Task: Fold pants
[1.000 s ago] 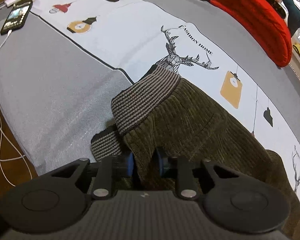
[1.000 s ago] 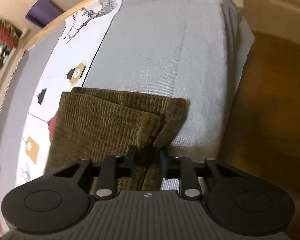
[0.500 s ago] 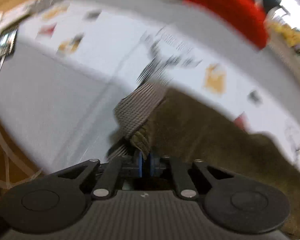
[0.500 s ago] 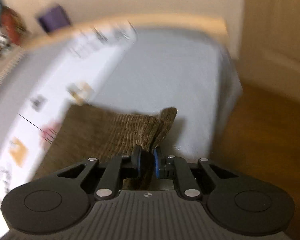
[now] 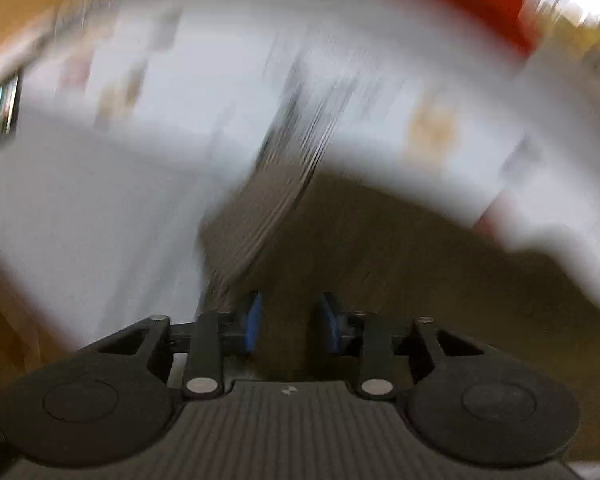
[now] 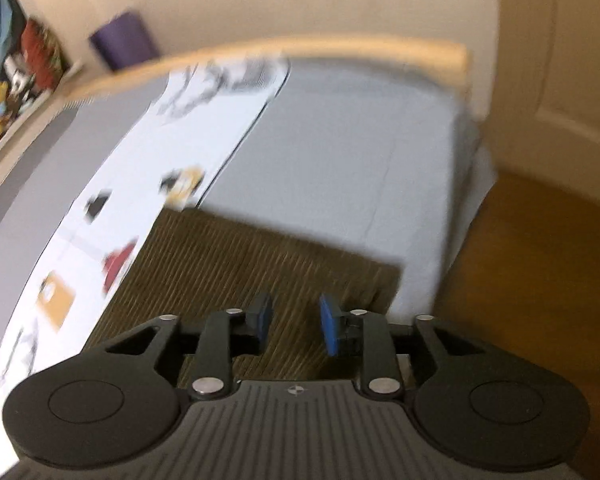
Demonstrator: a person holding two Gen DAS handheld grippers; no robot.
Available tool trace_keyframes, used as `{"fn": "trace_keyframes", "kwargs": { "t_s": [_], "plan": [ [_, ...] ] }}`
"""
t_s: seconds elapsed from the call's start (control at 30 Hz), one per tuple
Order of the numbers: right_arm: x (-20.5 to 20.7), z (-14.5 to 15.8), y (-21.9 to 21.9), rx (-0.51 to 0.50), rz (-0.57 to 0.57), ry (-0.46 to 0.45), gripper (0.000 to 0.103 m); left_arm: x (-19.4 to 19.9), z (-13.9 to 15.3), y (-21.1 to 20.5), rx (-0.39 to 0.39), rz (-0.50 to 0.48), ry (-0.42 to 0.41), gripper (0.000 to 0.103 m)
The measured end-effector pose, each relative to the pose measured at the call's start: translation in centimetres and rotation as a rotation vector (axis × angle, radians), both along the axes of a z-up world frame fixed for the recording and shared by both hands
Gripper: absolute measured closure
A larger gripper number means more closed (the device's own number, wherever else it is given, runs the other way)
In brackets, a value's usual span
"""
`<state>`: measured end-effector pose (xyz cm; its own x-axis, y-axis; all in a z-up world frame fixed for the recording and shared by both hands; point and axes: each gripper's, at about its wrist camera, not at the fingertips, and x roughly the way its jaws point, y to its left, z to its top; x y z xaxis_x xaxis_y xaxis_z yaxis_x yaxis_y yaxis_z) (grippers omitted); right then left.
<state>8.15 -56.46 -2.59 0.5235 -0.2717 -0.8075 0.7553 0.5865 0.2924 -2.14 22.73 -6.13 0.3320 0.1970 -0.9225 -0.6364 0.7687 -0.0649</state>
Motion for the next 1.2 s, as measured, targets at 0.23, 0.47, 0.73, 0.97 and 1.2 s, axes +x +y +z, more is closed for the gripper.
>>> {"fn": "trace_keyframes", "kwargs": {
  "t_s": [0.23, 0.47, 0.73, 0.97, 1.2],
  "plan": [
    [-1.6, -2.2, -3.2, 0.151, -0.097, -0.007, 0.048, 1.8, 4.0, -5.7, 0.115, -0.206, -0.191, 0.064],
    [-4.3, -3.9, -6.0, 0.245, -0.175, -0.03, 0.048, 5.7, 0.1, -11.9, 0.108, -0.385, 0.012, 0.063],
    [-3.1, -4.5, -6.2, 0.271, -0.132, -0.051, 0.048, 6.8, 2.7, -19.1, 0.158, -0.641, -0.189, 0.051],
    [-1.7, -4.7, -5.8, 0.218, -0.091, -0.003, 0.049, 6.3, 1.7, -20.3, 0.18, -0.686, -0.167, 0.046],
    [-1.0, -4.1, -4.9, 0.138, -0.046, -0.006, 0.083, 6.2, 1.8, -19.3, 0.164, -0.666, -0.17, 0.046]
  ]
}}
